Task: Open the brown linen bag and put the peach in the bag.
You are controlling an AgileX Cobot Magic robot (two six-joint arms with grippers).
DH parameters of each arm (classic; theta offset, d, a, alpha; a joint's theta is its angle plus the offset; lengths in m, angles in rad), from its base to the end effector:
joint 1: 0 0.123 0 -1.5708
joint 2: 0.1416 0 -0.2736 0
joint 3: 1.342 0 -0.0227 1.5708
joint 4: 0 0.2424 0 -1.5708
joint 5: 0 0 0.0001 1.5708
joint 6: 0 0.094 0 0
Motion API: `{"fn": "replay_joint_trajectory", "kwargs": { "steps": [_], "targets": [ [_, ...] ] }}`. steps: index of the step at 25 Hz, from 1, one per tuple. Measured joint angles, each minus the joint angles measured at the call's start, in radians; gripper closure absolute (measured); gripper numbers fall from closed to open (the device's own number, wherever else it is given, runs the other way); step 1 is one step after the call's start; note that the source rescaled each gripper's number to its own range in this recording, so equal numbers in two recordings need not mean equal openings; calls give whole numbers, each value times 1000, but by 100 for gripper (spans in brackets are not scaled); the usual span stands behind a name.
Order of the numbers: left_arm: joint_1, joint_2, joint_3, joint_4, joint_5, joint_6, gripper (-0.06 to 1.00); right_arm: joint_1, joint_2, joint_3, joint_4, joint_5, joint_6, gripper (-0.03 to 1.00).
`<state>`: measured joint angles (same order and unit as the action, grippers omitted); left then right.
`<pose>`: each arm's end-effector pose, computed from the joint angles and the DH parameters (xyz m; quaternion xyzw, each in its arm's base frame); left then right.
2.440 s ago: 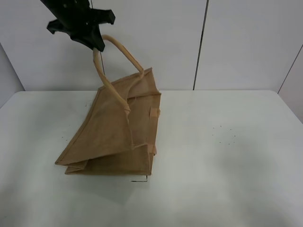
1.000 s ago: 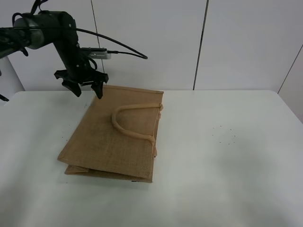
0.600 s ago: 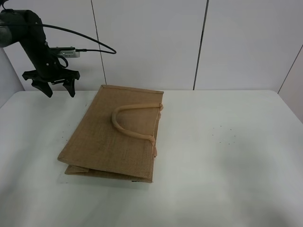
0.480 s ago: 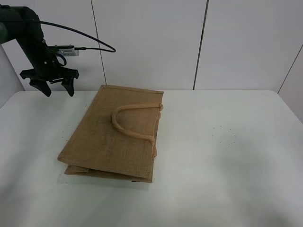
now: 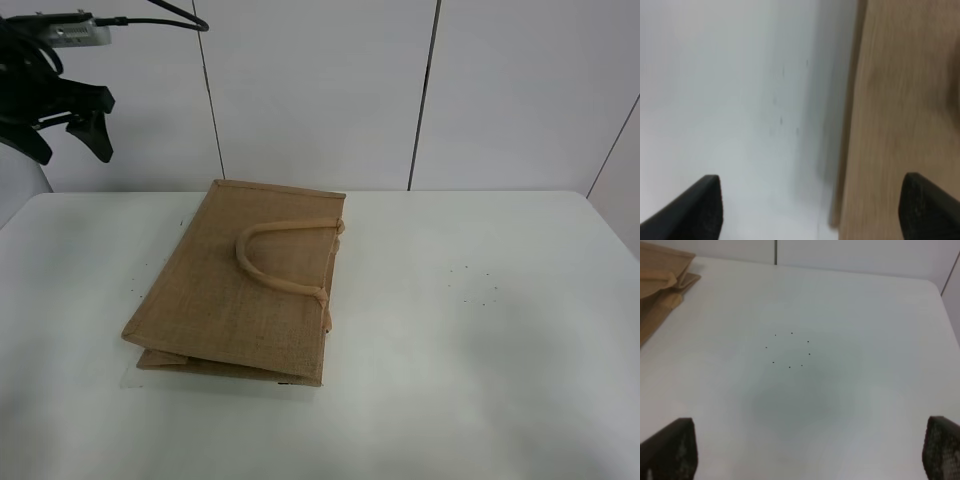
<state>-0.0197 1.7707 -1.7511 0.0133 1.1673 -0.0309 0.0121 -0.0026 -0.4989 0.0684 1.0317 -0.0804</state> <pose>0.3745 -0.0062 0.3360 -0.0043 0.9724 0.0006 0.2335 0.0027 0.0055 0.2742 -0.0399 0.8437 0.0159 0.5350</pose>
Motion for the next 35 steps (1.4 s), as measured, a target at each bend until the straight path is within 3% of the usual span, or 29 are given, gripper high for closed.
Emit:
{"fn": "replay_joint_trajectory", "kwargs": {
  "steps": [7, 15, 20, 23, 35],
  "targets": [
    [0, -354, 368, 0, 0, 1, -3, 0, 0, 0, 0, 0, 0, -3],
    [0, -760, 883, 4, -5, 9, -3, 0, 0, 0, 0, 0, 0, -3],
    [0, -1004, 1167, 4, -87, 13, -3, 0, 0, 0, 0, 0, 0, -3],
    [0, -1149, 1241, 4, -100, 20, -2, 0, 0, 0, 0, 0, 0, -3],
    [0, -1633, 1247, 4, -115, 25, -2, 0, 0, 0, 0, 0, 3, -3]
  ]
}}
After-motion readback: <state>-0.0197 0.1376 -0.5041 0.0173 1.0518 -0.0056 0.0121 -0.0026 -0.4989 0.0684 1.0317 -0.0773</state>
